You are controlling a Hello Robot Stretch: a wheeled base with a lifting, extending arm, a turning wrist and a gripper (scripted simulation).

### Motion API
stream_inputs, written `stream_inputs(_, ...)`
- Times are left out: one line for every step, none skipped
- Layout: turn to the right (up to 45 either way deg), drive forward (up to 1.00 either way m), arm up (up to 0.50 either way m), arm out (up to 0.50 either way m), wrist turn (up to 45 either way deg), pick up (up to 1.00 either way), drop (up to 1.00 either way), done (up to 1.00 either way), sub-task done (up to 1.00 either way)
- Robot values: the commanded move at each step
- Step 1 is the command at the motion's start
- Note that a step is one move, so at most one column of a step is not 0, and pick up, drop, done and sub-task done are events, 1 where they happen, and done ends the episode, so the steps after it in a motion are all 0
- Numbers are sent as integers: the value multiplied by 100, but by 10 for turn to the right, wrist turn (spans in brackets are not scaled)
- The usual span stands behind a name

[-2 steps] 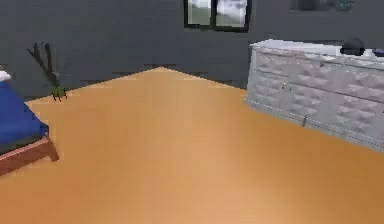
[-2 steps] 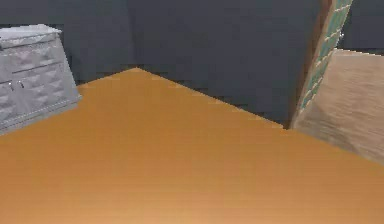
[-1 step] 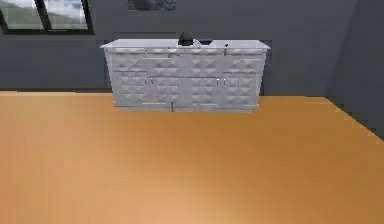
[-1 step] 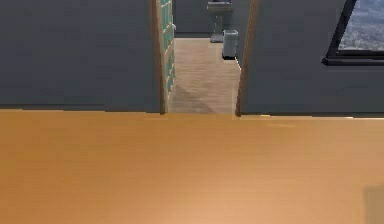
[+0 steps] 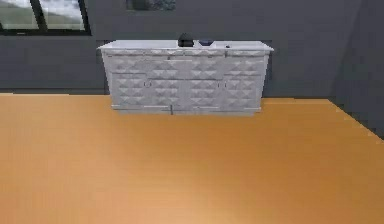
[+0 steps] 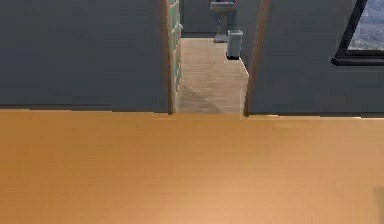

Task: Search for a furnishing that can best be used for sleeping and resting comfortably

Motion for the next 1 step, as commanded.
stream_inputs(-450, 0, 0, 0, 0, 0, 0, 0, 0)
